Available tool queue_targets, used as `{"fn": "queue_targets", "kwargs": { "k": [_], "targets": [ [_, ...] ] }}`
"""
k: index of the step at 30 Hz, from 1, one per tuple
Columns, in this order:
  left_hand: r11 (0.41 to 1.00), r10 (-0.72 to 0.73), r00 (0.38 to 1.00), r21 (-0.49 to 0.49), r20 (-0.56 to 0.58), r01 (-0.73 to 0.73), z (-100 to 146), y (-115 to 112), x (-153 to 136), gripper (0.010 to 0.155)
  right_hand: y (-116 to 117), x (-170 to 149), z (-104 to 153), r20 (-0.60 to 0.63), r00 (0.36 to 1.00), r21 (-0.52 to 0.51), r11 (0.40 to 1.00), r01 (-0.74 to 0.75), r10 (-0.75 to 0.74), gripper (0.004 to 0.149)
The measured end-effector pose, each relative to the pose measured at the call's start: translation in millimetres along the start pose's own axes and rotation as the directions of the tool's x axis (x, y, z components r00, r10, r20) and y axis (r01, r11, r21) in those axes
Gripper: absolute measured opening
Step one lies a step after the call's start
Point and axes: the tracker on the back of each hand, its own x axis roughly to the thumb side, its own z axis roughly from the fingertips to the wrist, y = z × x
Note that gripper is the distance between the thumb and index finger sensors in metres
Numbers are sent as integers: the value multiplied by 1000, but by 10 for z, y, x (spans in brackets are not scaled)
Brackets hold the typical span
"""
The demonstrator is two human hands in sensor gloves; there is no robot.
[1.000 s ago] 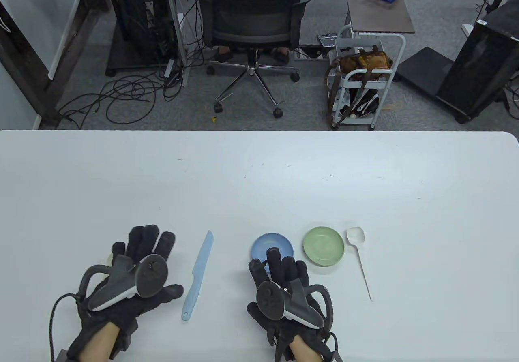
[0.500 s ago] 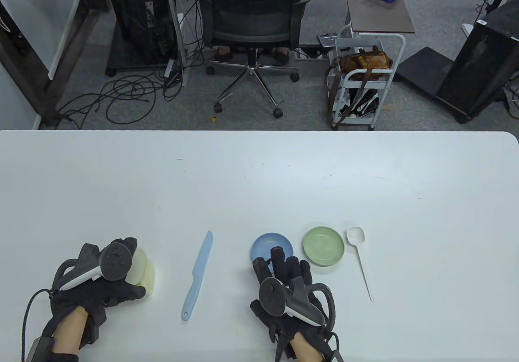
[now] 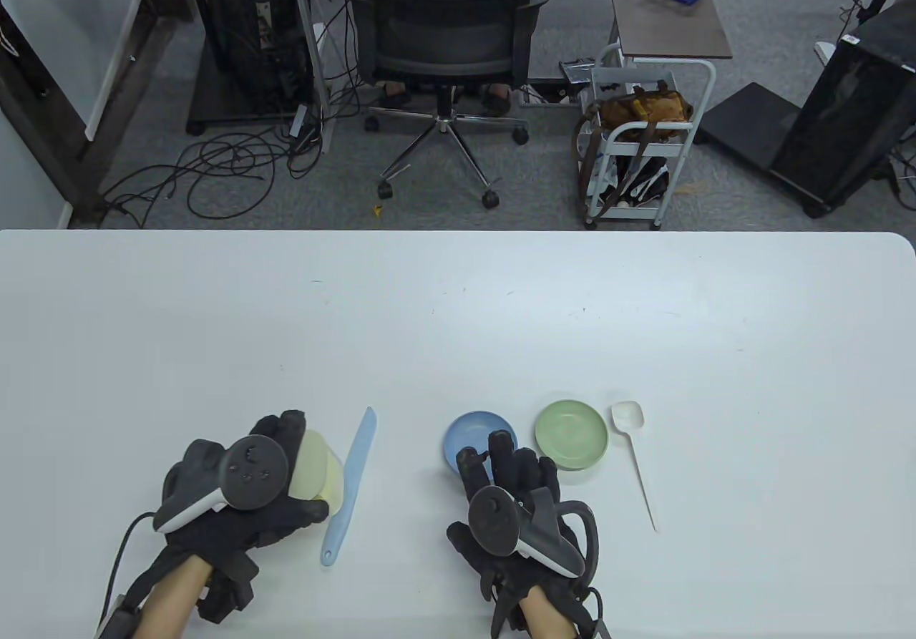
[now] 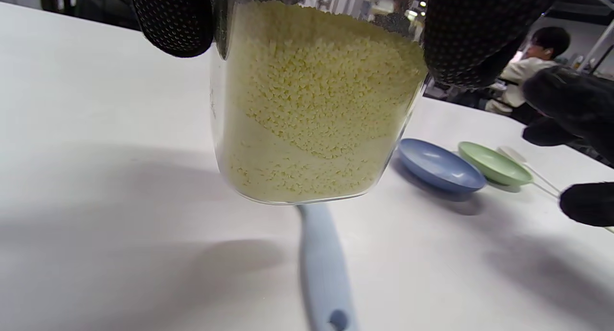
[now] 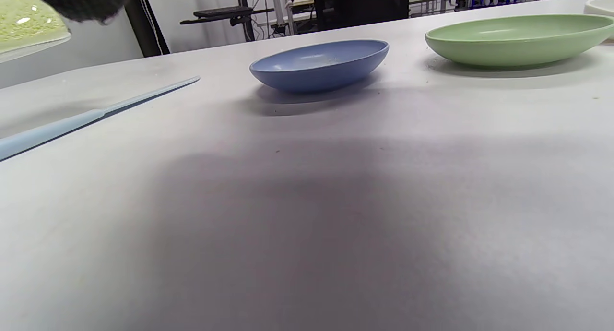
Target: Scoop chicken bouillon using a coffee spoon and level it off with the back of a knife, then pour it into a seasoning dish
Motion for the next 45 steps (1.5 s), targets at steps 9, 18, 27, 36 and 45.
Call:
{"fn": "queue_targets", "kwargs": {
  "k": [9,18,27,36,45],
  "targets": [
    [999,-21,995,-40,101,25,-196,-433,672,115,-28,-57,13,-6,999,-26,999,41,-41,88],
    [997,-57,991,-42,121,63,-286,-681,884,114,1,-85,11,-8,998,-27,998,56,-56,88],
    [989,42,992,133,116,-57,-158,-813,758,118,-215,103,138,202,961,-222,947,232,-189,84],
    [981,119,983,136,138,-138,-103,-847,631,130,-278,730,-104,278,960,57,997,-45,27,97],
    [974,139,980,159,140,-161,-97,-888,524,130,-118,761,-423,251,962,336,942,16,-107,101]
  ]
}}
